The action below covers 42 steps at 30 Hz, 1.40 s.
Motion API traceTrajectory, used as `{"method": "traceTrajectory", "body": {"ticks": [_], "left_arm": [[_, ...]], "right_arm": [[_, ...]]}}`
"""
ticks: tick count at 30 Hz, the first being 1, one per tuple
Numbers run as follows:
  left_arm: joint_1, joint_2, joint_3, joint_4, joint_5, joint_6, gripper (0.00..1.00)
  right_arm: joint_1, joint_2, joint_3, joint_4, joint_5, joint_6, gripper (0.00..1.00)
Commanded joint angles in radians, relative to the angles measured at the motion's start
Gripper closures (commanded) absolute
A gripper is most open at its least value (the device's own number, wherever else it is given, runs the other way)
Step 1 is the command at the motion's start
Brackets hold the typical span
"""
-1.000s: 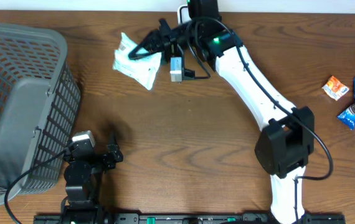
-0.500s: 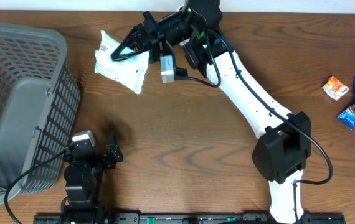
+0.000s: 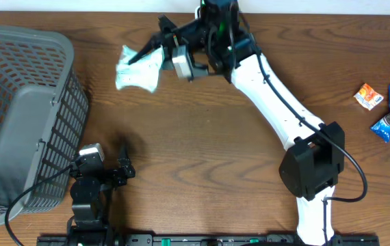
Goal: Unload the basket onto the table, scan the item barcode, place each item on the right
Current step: 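Lift the wipes packet and hold it in front of the scanner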
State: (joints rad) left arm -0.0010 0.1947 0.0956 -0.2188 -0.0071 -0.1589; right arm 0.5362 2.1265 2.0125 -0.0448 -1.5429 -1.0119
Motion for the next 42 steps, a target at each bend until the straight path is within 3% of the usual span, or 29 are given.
{"method": "traceTrajectory", "body": {"ticks": [1,9,15,19,20,23,26,31,37,40,42], "left_arm": [[0.005,-0.002,-0.026,-0.007,-0.012,0.009,0.02],[0.005,-0.002,-0.026,-0.007,-0.012,0.009,0.02],[0.005,-0.002,-0.026,-0.007,-0.012,0.008,0.02],[0.005,-0.002,-0.026,-0.007,-0.012,0.009,0.02],[0.005,-0.002,-0.026,-0.007,-0.012,0.009,0.02],[0.005,-0.002,-0.026,-0.007,-0.012,0.009,0.02],[0.005,-0.002,-0.026,-0.007,-0.012,0.009,0.02],[0.005,-0.002,-0.026,-0.007,-0.012,0.009,0.02],[0.005,-0.002,-0.026,-0.007,-0.012,0.008,0.03],[0.005,-0.002,-0.026,-0.007,-0.012,0.009,0.02],[0.005,-0.002,-0.026,-0.007,-0.012,0.009,0.02]], "right_arm": [[-0.027,-0.013,0.002,-0.195,-0.019,0.077,0.99],[-0.035,-0.013,0.002,-0.755,0.050,0.093,0.98],[-0.004,-0.013,0.001,-1.023,0.354,0.163,0.98],[0.021,-0.013,0.001,-0.983,0.571,0.615,0.99],[0.024,-0.013,0.001,-0.970,0.684,0.830,0.99],[0.021,-0.013,0.001,-1.012,0.900,1.300,0.99],[0.017,-0.013,0.001,-1.054,0.893,1.537,0.99],[0.016,-0.013,0.001,-1.171,0.844,1.740,0.98],[0.011,-0.013,0.001,-1.347,0.737,2.430,0.98],[0.005,-0.013,0.001,-1.320,0.646,2.686,0.99],[-0.005,-0.013,0.001,-1.238,0.618,2.783,0.99]]}}
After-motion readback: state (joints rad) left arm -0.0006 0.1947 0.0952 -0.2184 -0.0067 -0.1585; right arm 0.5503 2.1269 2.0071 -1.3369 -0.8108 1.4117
